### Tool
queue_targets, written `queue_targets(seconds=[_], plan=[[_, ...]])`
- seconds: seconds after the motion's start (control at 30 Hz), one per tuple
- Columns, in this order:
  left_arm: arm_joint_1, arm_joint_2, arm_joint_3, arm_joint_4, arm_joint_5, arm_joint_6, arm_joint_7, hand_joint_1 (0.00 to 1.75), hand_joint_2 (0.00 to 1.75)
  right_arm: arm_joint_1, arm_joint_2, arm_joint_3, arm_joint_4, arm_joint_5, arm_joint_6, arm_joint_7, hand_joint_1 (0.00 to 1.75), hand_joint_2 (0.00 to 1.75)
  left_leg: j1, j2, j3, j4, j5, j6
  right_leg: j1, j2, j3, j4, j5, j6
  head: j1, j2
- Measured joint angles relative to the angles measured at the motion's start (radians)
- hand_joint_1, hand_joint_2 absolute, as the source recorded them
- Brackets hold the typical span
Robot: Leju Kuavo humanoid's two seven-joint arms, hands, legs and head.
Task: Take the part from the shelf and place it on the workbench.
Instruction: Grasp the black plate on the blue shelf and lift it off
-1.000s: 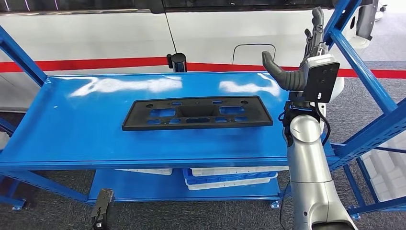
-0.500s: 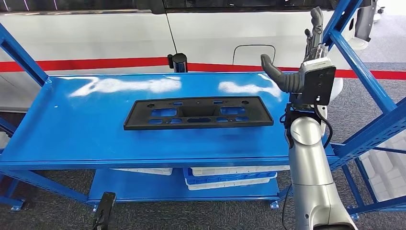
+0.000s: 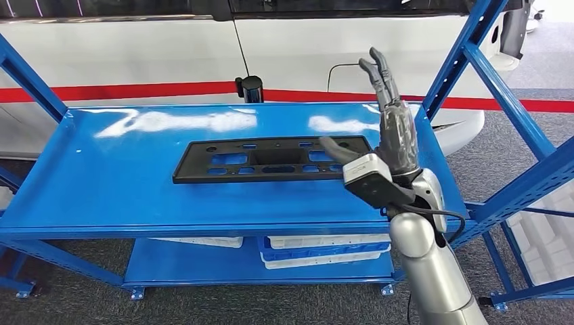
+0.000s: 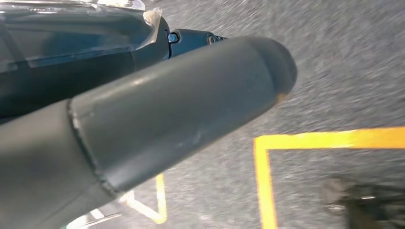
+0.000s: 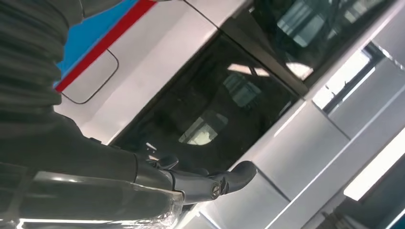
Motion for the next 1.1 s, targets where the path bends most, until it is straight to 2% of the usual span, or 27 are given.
queue_targets(seconds=[0.13,0.27,0.37,0.7,0.93,1.1], plan=[[0.009,-0.017,-0.008,0.003,-0.013,-0.009,0.062,0.00,0.00,0.030,-0.016,0.064,-0.017,0.057,0.036,0.019,0.00,1.75,0.000,0.000,0.000,0.000,0.000,0.000,0.000,0.000,0.000,0.000,0.000,0.000,0.000,0.000],[0.010,-0.026,-0.015,0.003,-0.013,0.004,0.049,0.00,0.00,0.027,-0.022,0.131,-0.001,0.079,0.090,0.047,0.00,1.75,0.000,0.000,0.000,0.000,0.000,0.000,0.000,0.000,0.000,0.000,0.000,0.000,0.000,0.000],[0.010,-0.030,-0.015,0.003,-0.009,0.020,0.010,0.00,0.00,0.011,-0.015,0.180,0.075,0.099,0.105,0.064,0.00,1.75,0.000,0.000,0.000,0.000,0.000,0.000,0.000,0.000,0.000,0.000,0.000,0.000,0.000,0.000],[0.011,-0.035,-0.015,0.003,-0.026,0.026,-0.042,0.00,0.00,-0.045,0.042,0.233,0.364,0.105,0.080,0.073,0.00,1.75,0.000,0.000,0.000,0.000,0.001,0.000,0.000,0.000,0.000,0.000,0.000,0.000,0.000,0.000],[0.011,-0.035,-0.015,0.003,-0.037,0.025,-0.073,0.00,0.00,-0.091,0.098,0.246,0.530,0.128,0.079,0.093,0.00,1.75,0.000,0.000,0.000,0.000,0.000,0.000,0.000,0.000,0.000,0.000,0.000,0.000,0.000,0.000],[0.011,-0.036,-0.015,0.003,-0.051,0.025,-0.085,0.00,0.00,-0.144,0.155,0.250,0.702,0.138,0.028,0.106,0.00,1.75,0.000,0.000,0.000,0.000,0.001,0.000,0.000,0.000,0.000,0.000,0.000,0.000,0.000,0.000]])
